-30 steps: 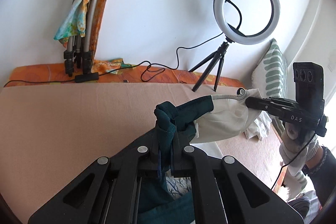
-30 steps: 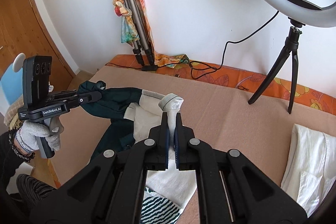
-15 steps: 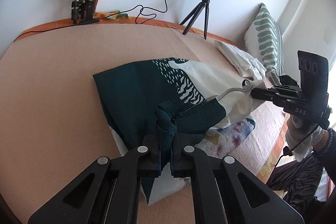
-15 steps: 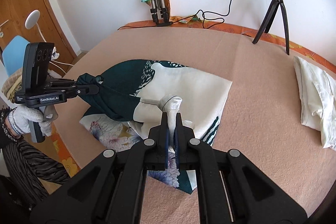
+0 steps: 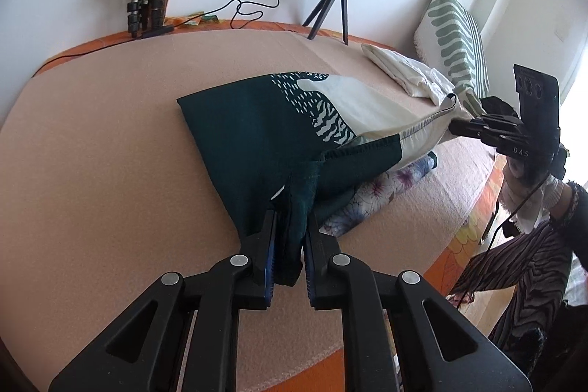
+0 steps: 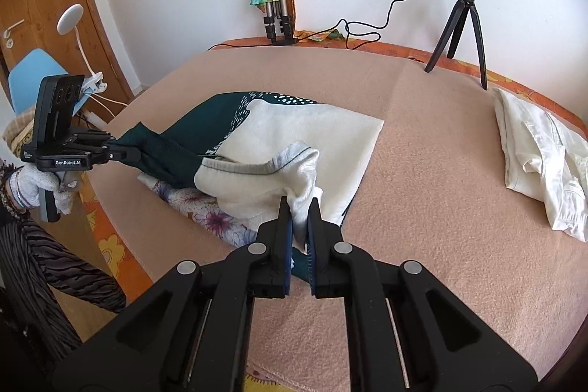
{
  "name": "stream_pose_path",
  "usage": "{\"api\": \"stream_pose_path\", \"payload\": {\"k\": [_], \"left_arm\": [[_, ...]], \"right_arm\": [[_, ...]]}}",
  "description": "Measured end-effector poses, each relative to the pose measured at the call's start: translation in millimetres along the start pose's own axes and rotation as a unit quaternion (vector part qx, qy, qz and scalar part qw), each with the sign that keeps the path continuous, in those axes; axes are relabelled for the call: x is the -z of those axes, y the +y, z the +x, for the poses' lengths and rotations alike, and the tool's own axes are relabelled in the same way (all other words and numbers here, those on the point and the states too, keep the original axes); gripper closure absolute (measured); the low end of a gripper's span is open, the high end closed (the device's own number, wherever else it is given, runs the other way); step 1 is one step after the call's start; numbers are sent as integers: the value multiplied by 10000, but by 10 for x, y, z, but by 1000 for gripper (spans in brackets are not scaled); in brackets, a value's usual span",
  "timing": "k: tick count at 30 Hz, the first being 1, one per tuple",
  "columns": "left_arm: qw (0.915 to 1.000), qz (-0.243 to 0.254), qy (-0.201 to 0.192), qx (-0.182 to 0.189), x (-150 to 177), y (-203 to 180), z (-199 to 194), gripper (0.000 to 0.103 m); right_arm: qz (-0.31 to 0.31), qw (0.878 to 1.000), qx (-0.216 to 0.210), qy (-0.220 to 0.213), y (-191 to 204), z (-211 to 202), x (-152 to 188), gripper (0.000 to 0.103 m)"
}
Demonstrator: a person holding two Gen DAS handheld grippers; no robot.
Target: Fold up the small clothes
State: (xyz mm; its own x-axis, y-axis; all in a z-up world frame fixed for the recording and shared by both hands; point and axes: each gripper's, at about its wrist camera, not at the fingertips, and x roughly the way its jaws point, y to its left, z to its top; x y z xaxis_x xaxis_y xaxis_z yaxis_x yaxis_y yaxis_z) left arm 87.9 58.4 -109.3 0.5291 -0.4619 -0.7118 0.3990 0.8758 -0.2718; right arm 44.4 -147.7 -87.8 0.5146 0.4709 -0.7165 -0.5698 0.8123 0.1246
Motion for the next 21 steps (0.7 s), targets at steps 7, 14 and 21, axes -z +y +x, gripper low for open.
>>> {"api": "stream_pose_path", "payload": {"k": [7,14,21], "left_arm": [[9968,-245,-310,689,62,-80,-408,92],[9952,-709,-536,416,-131,114,-434,91],[9805,-1923,-404,99,-425,636,74,91]], "right_arm": [[232,9975,-532,-394,-79,-371,57,58],[1151,9932,-193,47,-395,-44,-43,57],[2382,9694,-521,299,-905,465,-283,57]]}}
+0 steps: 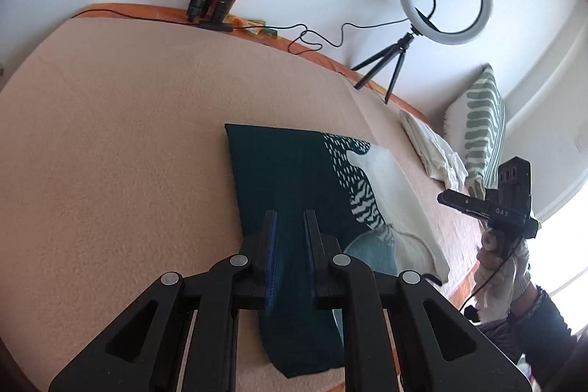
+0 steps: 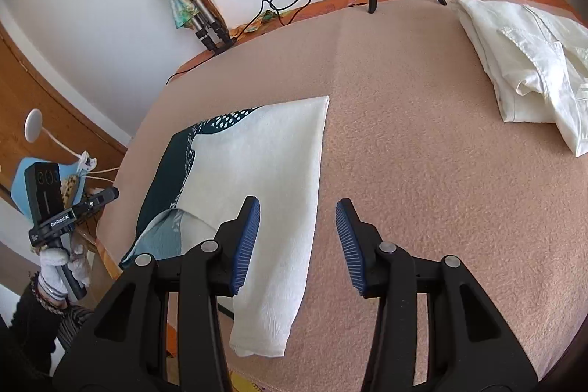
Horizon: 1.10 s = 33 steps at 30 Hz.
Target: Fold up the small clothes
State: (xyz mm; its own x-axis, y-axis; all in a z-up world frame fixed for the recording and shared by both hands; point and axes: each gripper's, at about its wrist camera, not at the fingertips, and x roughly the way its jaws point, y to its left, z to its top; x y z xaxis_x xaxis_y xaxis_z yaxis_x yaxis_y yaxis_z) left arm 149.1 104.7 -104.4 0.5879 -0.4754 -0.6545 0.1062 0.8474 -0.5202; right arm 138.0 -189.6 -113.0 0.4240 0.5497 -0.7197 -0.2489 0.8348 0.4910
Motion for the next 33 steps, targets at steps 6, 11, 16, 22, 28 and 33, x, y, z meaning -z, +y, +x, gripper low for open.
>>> {"api": "stream_pose_path", "payload": {"k": [6,11,16,22,28,33], "left_arm": [[9989,-446,158,9,-224,197,395,91],[9956,-831,326,297,-272,329,610,91],[9934,-984,384,446,-287,367,731,91],[9957,-796,203,430,-300,331,734,94],[9995,-257,-1,177,-318,176,669,101],[9994,-278,-159,-97,-368,279,633,102]], "right_arm": [[327,9994,-130,34,-104,311,-341,57],[494,9985,-144,212,-198,618,-452,57],[628,9973,-211,323,-284,806,-504,57],[829,9938,-574,460,-300,899,-511,94],[215,9992,-226,249,-64,822,-555,100],[136,9999,36,86,-53,780,-604,101]]}}
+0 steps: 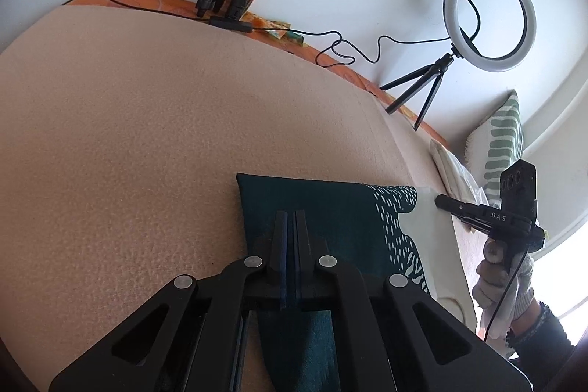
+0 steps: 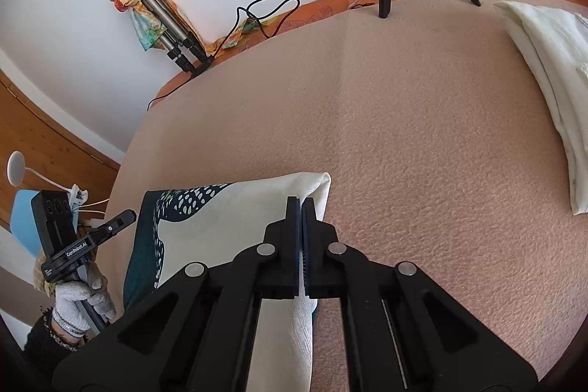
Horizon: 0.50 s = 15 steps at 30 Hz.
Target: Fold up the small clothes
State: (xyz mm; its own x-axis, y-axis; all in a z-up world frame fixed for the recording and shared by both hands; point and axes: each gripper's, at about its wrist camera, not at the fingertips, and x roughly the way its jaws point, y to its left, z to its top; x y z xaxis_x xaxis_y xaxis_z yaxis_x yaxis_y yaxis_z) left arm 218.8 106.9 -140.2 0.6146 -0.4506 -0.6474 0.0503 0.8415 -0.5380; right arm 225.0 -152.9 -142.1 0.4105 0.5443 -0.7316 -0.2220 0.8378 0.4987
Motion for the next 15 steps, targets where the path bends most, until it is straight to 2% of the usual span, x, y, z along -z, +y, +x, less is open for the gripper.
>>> {"api": "stream_pose_path", "payload": {"k": [3,4,6,7,8,9,12,13,14,15], "left_arm": [[9991,-413,-13,41,-27,144,-25,100],[9984,-557,87,74,-42,185,-11,93],[9966,-753,126,324,-52,242,-2,90],[9963,-771,112,362,-51,251,1,85],[9967,-739,137,291,-52,243,17,74],[9970,-718,194,210,-50,232,41,70],[9946,-880,368,402,-13,245,126,69],[9947,-866,295,465,-2,232,119,72],[9950,-799,326,496,0,211,138,75],[9956,-701,378,499,2,183,157,85]], "right_arm": [[-1,10000,-60,60,-2,10,10,101],[36,9998,-152,91,-9,13,17,101],[26,9998,-170,100,-1,9,21,101],[34,9998,-187,101,-3,5,21,101],[55,9998,-180,95,-6,3,19,101],[65,9998,-157,98,-8,4,17,101],[105,9997,-148,136,-16,21,21,101],[113,9998,-129,138,-20,27,24,101],[125,9997,-117,148,-22,35,24,101],[139,9997,-114,153,-24,41,25,101]]}}
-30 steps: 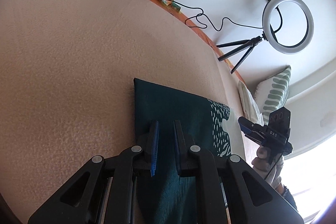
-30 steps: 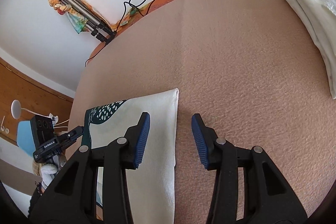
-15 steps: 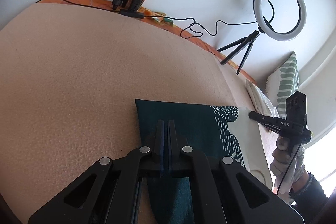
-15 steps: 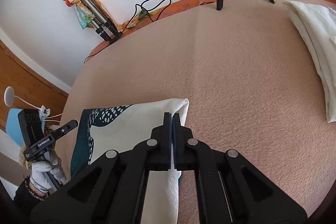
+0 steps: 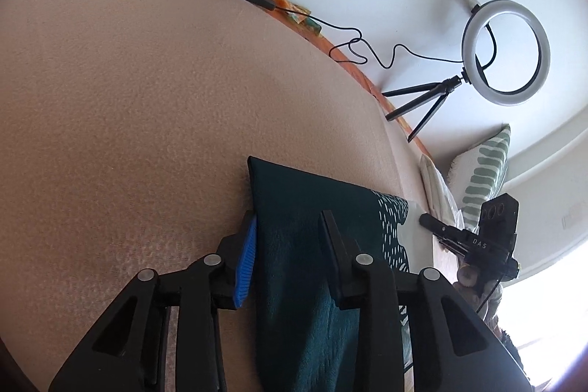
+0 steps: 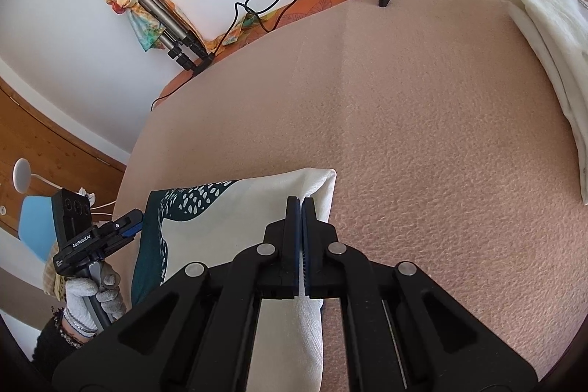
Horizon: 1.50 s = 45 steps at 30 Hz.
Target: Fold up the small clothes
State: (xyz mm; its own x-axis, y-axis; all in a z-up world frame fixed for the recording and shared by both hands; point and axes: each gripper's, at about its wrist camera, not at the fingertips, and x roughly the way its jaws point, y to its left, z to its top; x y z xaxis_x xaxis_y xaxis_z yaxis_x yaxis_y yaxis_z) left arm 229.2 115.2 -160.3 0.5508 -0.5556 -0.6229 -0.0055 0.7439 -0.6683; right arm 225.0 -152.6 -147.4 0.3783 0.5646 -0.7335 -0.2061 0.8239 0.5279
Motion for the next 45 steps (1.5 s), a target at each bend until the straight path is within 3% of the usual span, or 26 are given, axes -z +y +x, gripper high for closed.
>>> {"api": "stream_pose_path", "payload": {"k": [1,9,13,17,19,20,22,25,30,34,38,42,45], "left_arm": [[9999,113,17,-14,8,-25,12,103],[9975,492,-389,-329,-80,-80,-114,102],[9967,473,-387,-538,-115,-8,-68,103],[9961,532,-393,-586,-113,-57,-155,103],[9953,603,-472,-598,-94,-115,-263,103],[9956,583,-497,-541,-76,-136,-316,103],[9962,588,-490,-404,-27,-191,-393,102],[9931,879,-553,-552,34,-313,-474,102],[9926,941,-546,-548,94,-371,-553,96],[9932,921,-501,-512,128,-342,-584,95],[9962,576,-253,-602,155,-250,-549,84],[9991,-36,-123,-403,279,-138,-587,84],[9993,-111,-34,-354,448,-157,-659,84]], "right_arm": [[12,10000,8,-3,1,3,0,101],[-319,9986,295,-309,51,-76,-34,101],[-324,9980,531,-117,-31,58,-41,101],[-471,9923,1141,-56,29,-22,-102,99],[-672,9920,1024,-299,178,-193,-110,99],[-787,9934,772,-315,290,-252,-109,99],[-1191,9922,318,-163,587,-265,-86,99],[-1828,9829,39,213,1070,-51,18,99],[-2274,9716,288,589,1515,495,159,99],[-2176,9723,356,775,1544,755,138,99],[-1977,9751,370,931,1402,909,126,99],[-1789,9795,213,898,1358,838,100,99],[-1546,9848,-35,792,1300,616,48,99]]}}
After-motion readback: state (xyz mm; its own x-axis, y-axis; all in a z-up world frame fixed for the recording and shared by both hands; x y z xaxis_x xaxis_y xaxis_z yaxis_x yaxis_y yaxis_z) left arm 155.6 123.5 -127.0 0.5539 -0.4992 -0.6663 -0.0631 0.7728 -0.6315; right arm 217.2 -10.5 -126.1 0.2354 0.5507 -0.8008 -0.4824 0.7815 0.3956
